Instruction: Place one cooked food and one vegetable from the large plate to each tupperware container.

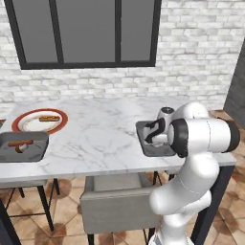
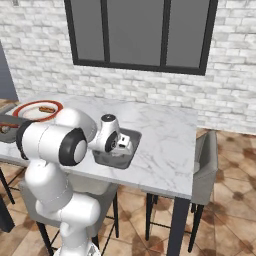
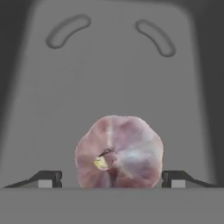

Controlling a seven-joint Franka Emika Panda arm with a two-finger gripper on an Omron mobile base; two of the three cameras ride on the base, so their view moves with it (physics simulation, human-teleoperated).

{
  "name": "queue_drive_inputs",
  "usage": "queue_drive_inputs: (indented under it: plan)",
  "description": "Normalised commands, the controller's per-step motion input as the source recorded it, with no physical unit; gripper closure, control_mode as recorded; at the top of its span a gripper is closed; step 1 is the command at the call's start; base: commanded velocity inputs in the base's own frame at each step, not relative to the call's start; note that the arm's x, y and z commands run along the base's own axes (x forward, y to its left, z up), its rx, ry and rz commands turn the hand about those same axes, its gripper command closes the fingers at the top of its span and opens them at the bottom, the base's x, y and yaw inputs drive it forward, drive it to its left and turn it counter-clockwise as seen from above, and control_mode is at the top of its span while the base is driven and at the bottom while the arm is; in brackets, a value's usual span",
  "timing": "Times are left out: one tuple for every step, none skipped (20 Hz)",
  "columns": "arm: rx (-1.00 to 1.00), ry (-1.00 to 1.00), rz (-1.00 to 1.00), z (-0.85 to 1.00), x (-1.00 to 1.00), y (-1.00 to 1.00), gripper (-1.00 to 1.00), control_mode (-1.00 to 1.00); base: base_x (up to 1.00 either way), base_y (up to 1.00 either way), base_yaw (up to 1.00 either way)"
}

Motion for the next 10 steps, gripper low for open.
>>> queue_drive_inputs:
  plan:
    - [0.1, -0.09, 0.0, 0.1, -0.37, 0.0, -1.0, -1.0, 0.0, 0.0, 0.0]
    - [0.08, -0.12, 0.0, 0.08, -0.38, 0.0, -1.0, -1.0, 0.0, 0.0, 0.0]
    - [0.05, -0.18, 0.0, 0.14, -0.41, 0.0, -1.0, -1.0, 0.0, 0.0, 0.0]
    - [0.02, -0.25, 0.0, 0.26, -0.5, 0.0, -1.0, -1.0, 0.0, 0.0, 0.0]
    - [0.01, -0.29, 0.0, 0.28, -0.61, 0.0, -1.0, -1.0, 0.0, 0.0, 0.0]
    - [0.0, -0.41, 0.0, 0.37, -0.71, 0.02, -1.0, -1.0, 0.0, 0.0, 0.0]
    - [0.0, -0.42, 0.0, 0.48, -0.68, 0.0, -1.0, -1.0, 0.0, 0.0, 0.0]
    - [0.0, -0.41, 0.0, 0.47, -0.64, 0.0, -1.0, -1.0, 0.0, 0.0, 0.0]
    - [0.0, -0.39, 0.0, 0.44, -0.59, 0.0, -1.0, -1.0, 0.0, 0.0, 0.0]
    - [0.0, -0.33, 0.0, 0.26, -0.46, 0.0, -1.0, -1.0, 0.0, 0.0, 0.0]
